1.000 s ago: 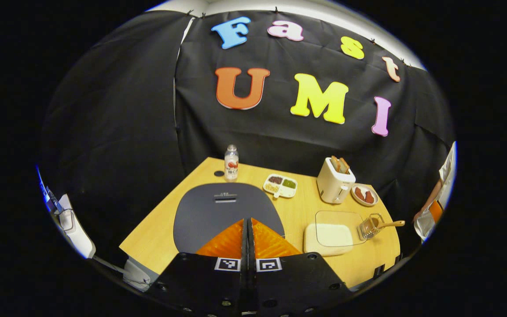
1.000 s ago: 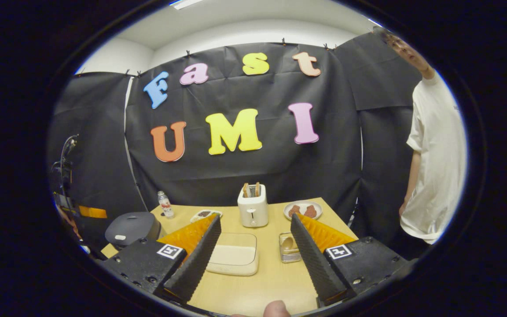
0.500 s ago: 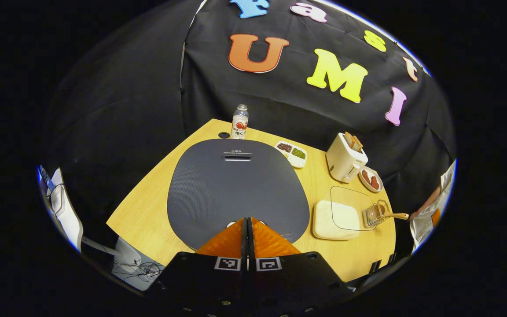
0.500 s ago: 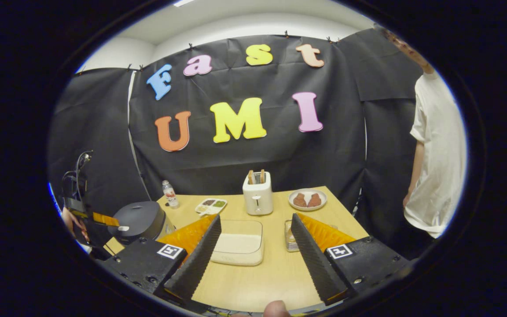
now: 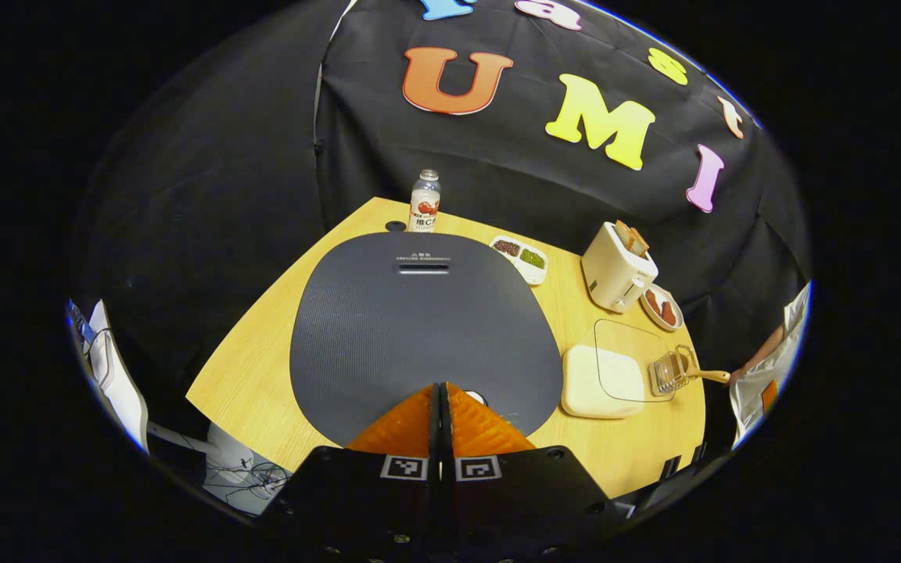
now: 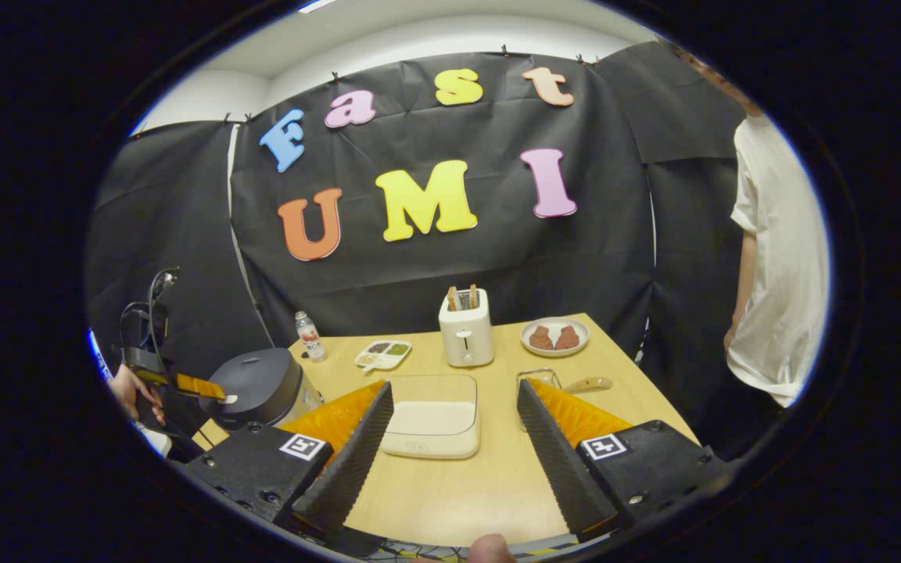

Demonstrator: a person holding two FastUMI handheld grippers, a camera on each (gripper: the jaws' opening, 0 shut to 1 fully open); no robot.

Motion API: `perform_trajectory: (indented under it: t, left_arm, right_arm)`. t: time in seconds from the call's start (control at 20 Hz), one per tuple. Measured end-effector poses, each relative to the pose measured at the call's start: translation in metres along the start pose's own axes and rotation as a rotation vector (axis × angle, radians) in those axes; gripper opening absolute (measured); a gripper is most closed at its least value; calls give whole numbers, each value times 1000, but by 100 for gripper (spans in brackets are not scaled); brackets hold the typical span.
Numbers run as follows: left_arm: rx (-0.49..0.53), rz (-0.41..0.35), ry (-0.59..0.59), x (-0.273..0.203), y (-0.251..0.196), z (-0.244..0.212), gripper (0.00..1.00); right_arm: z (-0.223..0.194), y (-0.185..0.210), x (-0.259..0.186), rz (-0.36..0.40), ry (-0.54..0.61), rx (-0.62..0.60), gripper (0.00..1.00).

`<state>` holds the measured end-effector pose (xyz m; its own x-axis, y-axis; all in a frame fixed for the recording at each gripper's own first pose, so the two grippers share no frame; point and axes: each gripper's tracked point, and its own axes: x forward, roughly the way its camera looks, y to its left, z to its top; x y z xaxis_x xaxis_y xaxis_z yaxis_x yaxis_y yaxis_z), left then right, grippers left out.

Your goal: Close the left gripper, press the button to open the rice cooker; take a wooden spoon from the chopstick holder with the right hand, scoop a spoonful of rice and pour it into the rice cooker, then put the wooden spoon back into the chopstick holder.

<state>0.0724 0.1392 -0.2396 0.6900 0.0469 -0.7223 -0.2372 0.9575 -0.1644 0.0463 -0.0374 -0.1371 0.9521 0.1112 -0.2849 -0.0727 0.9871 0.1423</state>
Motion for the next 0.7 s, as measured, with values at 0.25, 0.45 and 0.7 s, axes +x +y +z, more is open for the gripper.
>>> perform_trajectory:
  t: [0.25, 0.45, 0.7]
  left_arm:
    - [-39, -17, 43, 2, 0, -4, 0]
    - [-55, -16, 39, -1, -1, -4, 0]
    - [-42, -12, 6, -3, -2, 1, 0]
  right_arm:
    - [-7, 5, 3, 3, 10, -3, 100]
    - [-5, 10, 5, 12, 5, -3, 100]
    - [3, 16, 3, 32, -10, -15, 100]
